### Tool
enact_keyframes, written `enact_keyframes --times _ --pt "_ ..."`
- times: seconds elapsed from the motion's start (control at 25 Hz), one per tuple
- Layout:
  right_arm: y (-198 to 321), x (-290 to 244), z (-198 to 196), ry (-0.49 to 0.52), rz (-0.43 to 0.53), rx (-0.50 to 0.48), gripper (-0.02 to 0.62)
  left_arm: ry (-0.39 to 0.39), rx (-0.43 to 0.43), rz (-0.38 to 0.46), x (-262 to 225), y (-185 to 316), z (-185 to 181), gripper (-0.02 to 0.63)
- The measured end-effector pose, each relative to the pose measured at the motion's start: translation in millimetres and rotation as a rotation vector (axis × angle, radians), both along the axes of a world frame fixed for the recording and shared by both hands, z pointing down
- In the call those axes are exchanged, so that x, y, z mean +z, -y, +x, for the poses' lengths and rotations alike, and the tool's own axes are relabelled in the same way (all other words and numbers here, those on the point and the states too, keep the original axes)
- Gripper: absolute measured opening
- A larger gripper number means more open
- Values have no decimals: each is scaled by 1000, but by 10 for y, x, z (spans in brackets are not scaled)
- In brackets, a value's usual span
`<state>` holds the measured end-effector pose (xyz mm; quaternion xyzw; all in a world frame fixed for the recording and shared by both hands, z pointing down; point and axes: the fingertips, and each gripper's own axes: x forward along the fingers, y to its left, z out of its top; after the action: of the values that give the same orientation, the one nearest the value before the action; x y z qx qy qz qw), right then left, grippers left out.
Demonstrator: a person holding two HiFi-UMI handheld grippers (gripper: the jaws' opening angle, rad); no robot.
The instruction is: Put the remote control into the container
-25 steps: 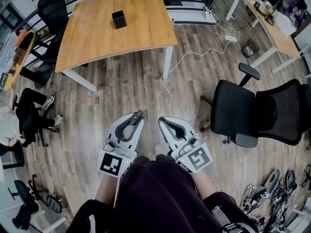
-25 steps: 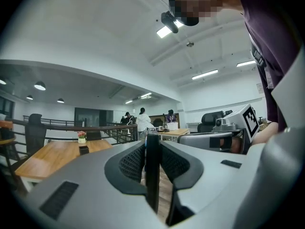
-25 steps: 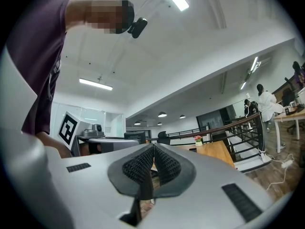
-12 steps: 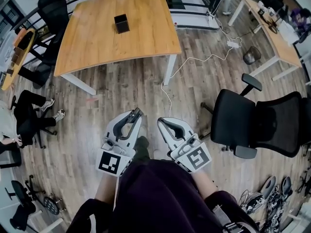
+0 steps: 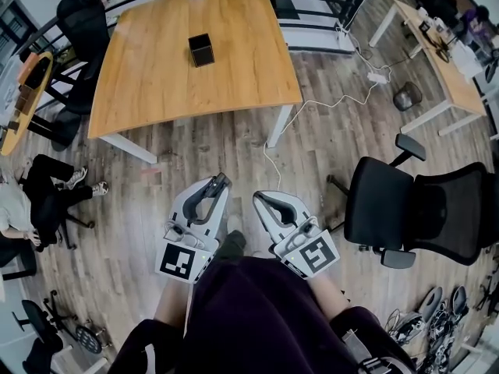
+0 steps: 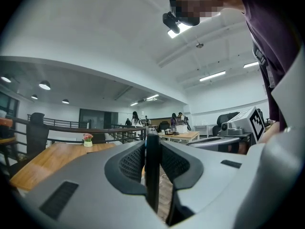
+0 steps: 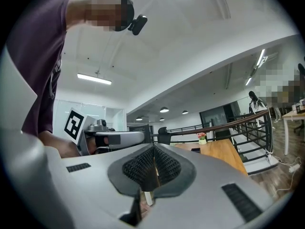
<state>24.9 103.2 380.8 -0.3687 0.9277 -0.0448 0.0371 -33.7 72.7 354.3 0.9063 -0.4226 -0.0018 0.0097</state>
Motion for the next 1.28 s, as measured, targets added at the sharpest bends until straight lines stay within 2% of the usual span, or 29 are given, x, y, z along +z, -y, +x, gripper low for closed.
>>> enact_keyframes --times 0.6,0.96,1.28 --pt "1253 46 -757 -32 -27 44 18 -33 38 -45 129 1302 -756 86" --pt "1641 81 -915 -40 -31 63 18 -49 79 -41 183 1725 -819 86" --pt "2184 10 -904 -29 -9 49 18 -43 66 -31 164 2223 -823 86"
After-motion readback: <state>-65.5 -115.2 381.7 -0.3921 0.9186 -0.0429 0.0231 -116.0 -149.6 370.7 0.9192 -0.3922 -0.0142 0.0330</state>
